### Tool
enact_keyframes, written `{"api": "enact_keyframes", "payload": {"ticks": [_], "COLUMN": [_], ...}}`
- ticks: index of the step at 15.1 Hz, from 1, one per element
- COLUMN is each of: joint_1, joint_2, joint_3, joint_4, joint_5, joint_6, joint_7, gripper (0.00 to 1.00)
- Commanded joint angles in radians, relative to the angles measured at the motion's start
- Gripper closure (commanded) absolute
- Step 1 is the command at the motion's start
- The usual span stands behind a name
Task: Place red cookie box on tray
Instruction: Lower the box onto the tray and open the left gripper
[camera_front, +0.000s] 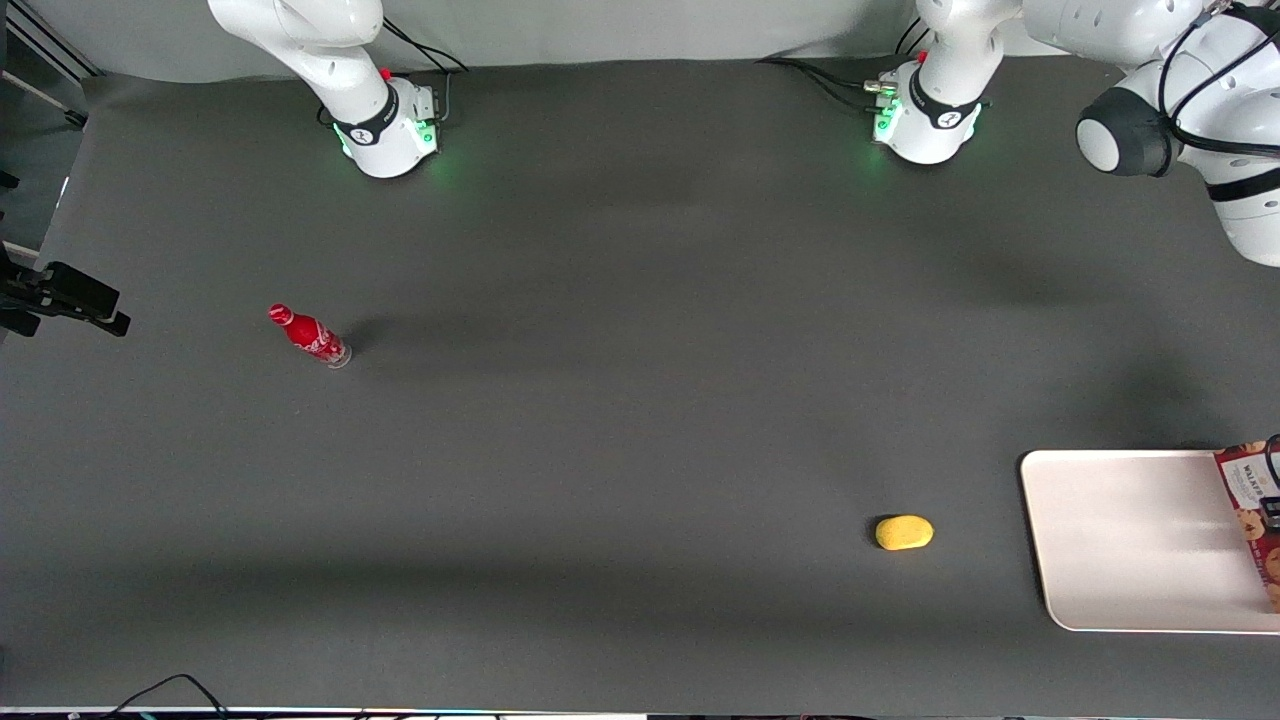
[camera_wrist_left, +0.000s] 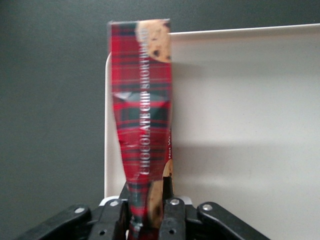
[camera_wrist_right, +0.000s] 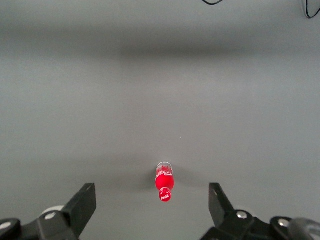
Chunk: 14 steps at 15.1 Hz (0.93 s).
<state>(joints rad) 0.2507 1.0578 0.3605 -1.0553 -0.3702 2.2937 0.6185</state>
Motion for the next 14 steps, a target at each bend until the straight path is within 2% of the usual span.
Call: {"api": "enact_keyframes", "payload": {"ticks": [1,3,7,12,14], "joint_1": [0.01,0.01,0.01,-0.007,-0.045], "joint_2": [0.008,-0.005,-0.082,-0.263,-0.361], "joint_3": [-0.011,-0.012,-0.009,-0.003,0.008], "joint_4": [-0.006,-0.018,-0.023,-0.1,-0.147], "joint_5": [-0.021,-0.065,-0.064,-0.05,-0.033], "joint_6": [0.015,0.015,-0.066,-0.23,-0.337], "joint_7": [0.045,0.088,0.076,0.066,-0.023], "gripper": [0.0,0.0,0.0,0.0,0.0]}}
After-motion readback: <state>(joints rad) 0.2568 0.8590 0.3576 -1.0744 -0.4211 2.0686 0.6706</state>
